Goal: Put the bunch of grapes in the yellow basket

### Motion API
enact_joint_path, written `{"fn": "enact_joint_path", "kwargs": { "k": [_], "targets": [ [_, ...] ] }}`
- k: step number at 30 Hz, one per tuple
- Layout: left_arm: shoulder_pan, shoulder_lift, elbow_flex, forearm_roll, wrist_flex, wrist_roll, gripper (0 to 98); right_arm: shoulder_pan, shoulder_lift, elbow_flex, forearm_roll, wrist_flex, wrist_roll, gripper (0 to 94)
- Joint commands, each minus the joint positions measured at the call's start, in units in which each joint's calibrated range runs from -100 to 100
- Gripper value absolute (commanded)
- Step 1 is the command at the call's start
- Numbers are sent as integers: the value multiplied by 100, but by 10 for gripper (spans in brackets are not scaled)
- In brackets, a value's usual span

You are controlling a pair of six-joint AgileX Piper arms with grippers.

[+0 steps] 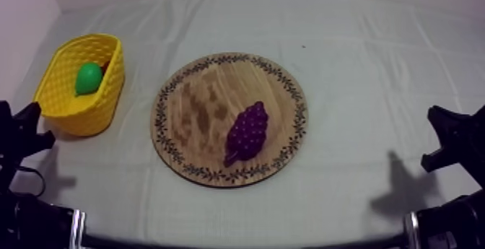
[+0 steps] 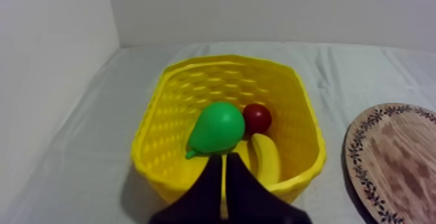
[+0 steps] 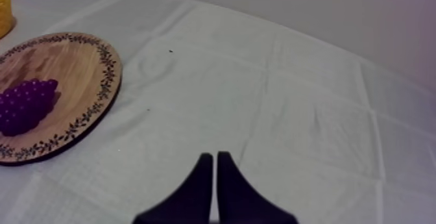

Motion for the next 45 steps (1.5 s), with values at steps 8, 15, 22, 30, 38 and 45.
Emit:
{"fn": "enact_joint_path", "kwargs": {
  "k": [8,15,22,30,38,45],
  "targets": [
    [330,-27,-32,-35,216,222,0,-2,-1,-3,1,-3,0,4],
    [337,-27,-84,-30,190,154,0,-2,-1,-3,1,-3,-1,4],
    [493,476,-471,-59,79,-156,0,-2,-1,-3,1,-3,0,4],
    [766,2014,-2590,161,844,-269,0,-2,-1,-3,1,-3,-2,4],
    [1539,3910,-5324,-34,2072,68,0,-2,-1,-3,1,-3,-1,4],
    [2305,5316,-6392,-443,2647,472,0,-2,-1,-3,1,-3,-1,4]
  ]
}}
